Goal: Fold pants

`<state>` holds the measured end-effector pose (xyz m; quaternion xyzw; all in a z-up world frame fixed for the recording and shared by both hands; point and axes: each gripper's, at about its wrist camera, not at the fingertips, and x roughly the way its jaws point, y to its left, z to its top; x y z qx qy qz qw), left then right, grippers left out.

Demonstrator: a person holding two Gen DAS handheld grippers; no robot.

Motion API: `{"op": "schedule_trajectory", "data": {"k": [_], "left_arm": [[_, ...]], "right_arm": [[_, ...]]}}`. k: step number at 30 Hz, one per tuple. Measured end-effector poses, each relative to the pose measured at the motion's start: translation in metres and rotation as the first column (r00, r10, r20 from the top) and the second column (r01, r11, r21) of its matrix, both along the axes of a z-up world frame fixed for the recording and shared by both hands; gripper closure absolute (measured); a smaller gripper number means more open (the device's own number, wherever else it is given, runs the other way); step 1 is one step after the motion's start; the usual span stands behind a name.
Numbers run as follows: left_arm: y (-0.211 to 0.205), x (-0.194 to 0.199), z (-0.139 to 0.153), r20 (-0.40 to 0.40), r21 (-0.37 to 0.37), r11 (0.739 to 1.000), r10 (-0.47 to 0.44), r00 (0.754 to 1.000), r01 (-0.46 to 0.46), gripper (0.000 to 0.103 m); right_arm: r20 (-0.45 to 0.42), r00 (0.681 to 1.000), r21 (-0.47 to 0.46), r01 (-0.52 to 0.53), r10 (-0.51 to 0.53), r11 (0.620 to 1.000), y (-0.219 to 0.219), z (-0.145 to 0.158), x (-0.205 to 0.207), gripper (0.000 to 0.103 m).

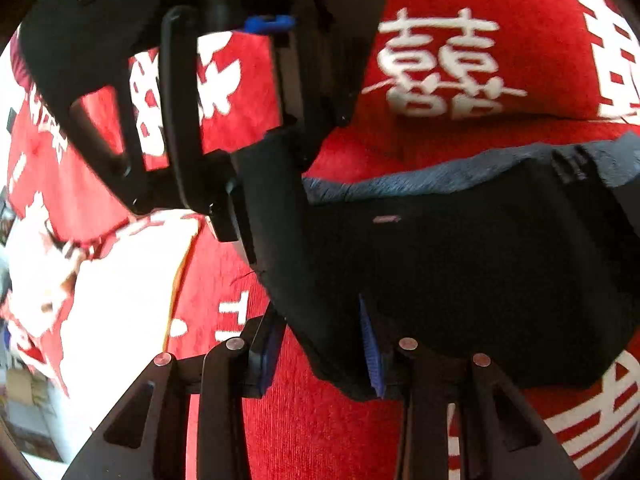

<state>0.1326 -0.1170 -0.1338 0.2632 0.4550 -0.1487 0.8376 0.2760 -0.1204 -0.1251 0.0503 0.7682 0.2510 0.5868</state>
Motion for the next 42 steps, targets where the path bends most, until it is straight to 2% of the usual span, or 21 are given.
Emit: {"op": "schedule_trajectory", "data": {"k": [3, 6, 11, 16, 19, 21, 27, 30, 33, 34, 35, 38, 42], "left_arm": [[-0.013, -0.008, 0.021, 0.013, -0.033, 0.999, -0.037, 0.999, 0.037, 0.066], [-0.033, -0.018, 0.048, 0.03, -0.066, 0.995, -0.079, 0.996, 0.081, 0.066], [-0.082, -0.045, 0.091, 0.053, -0.14, 0.972, -0.18, 0.982, 0.186, 0.066], [-0.145, -0.076, 0.113, 0.037, -0.191, 0.936, -0.293, 0.955, 0.294, 0.066], [-0.19, -0.103, 0.109, 0.032, -0.18, 0.909, -0.376, 0.926, 0.375, 0.066], [-0.219, -0.118, 0.1, 0.016, -0.169, 0.892, -0.423, 0.906, 0.419, 0.066], [-0.278, -0.156, 0.051, -0.059, -0.13, 0.861, -0.502, 0.863, 0.492, 0.066], [-0.294, -0.17, 0.025, -0.112, -0.093, 0.856, -0.516, 0.849, 0.508, 0.066], [-0.301, -0.179, 0.007, -0.12, -0.048, 0.851, -0.525, 0.843, 0.523, 0.065], [-0.302, -0.182, 0.004, -0.113, -0.03, 0.85, -0.525, 0.843, 0.525, 0.061], [-0.302, -0.183, 0.003, -0.118, -0.022, 0.853, -0.52, 0.846, 0.521, 0.053], [-0.293, -0.176, 0.009, -0.171, -0.06, 0.866, -0.5, 0.849, 0.497, 0.036], [-0.271, -0.166, 0.02, -0.188, -0.073, 0.884, -0.467, 0.864, 0.462, 0.036]], "right_arm": [[0.027, 0.995, 0.093, 0.095, -0.098, 0.991, -0.038, 0.016, -0.009, 0.086], [0.035, 0.971, 0.208, 0.224, -0.236, 0.952, -0.087, 0.037, -0.027, 0.086], [0.066, 0.891, 0.365, 0.398, -0.45, 0.841, -0.18, 0.073, -0.079, 0.086], [0.095, 0.799, 0.428, 0.505, -0.593, 0.749, -0.266, 0.092, -0.139, 0.084], [0.093, 0.733, 0.45, 0.573, -0.674, 0.685, -0.323, 0.091, -0.177, 0.083], [0.077, 0.685, 0.451, 0.624, -0.724, 0.638, -0.357, 0.081, -0.205, 0.083], [0.027, 0.593, 0.415, 0.726, -0.805, 0.549, -0.428, 0.035, -0.266, 0.083], [-0.002, 0.566, 0.384, 0.762, -0.824, 0.522, -0.444, -0.001, -0.284, 0.083], [-0.037, 0.543, 0.369, 0.787, -0.839, 0.494, -0.45, -0.032, -0.295, 0.083], [-0.04, 0.538, 0.371, 0.79, -0.842, 0.487, -0.452, -0.035, -0.298, 0.083], [-0.039, 0.535, 0.371, 0.792, -0.844, 0.485, -0.453, -0.036, -0.3, 0.083], [-0.021, 0.539, 0.354, 0.792, -0.842, 0.498, -0.454, -0.036, -0.304, 0.082], [0.023, 0.554, 0.313, 0.786, -0.832, 0.533, -0.445, -0.027, -0.309, 0.081]]}}
